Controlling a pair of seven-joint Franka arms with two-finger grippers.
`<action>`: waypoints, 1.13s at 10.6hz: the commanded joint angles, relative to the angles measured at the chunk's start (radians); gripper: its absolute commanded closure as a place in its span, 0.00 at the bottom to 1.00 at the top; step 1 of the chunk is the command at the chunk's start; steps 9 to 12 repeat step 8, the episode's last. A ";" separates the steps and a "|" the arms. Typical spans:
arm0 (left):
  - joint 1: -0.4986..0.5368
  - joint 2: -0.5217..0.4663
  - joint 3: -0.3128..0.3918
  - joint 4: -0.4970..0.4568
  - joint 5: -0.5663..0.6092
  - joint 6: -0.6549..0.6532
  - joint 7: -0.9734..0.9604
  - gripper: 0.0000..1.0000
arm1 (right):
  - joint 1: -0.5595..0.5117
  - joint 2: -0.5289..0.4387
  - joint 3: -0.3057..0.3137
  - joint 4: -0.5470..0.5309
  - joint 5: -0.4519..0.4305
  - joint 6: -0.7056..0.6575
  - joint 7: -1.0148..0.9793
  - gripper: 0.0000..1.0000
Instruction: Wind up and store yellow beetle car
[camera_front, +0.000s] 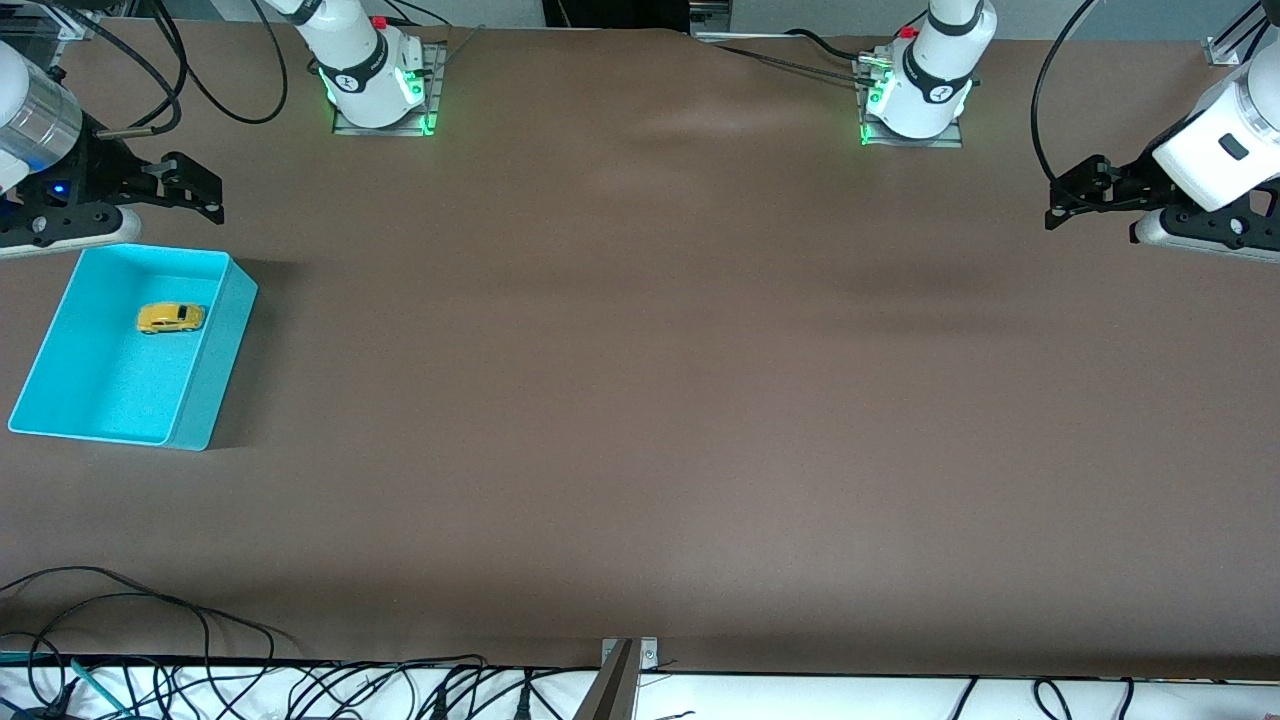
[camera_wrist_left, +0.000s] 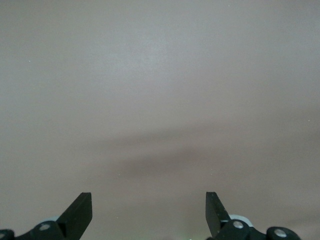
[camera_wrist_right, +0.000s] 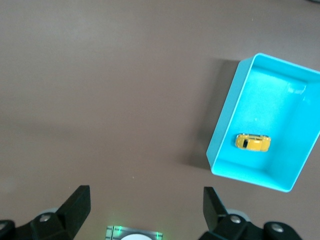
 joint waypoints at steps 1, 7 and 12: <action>0.009 -0.006 -0.005 0.012 -0.022 -0.020 -0.002 0.00 | -0.006 0.012 -0.016 0.035 0.000 -0.052 0.017 0.00; 0.007 -0.006 -0.006 0.012 -0.022 -0.019 -0.004 0.00 | -0.006 0.013 -0.044 0.053 0.063 -0.086 0.087 0.00; 0.007 -0.006 -0.006 0.012 -0.022 -0.019 -0.005 0.00 | -0.006 0.013 -0.044 0.053 0.064 -0.086 0.089 0.00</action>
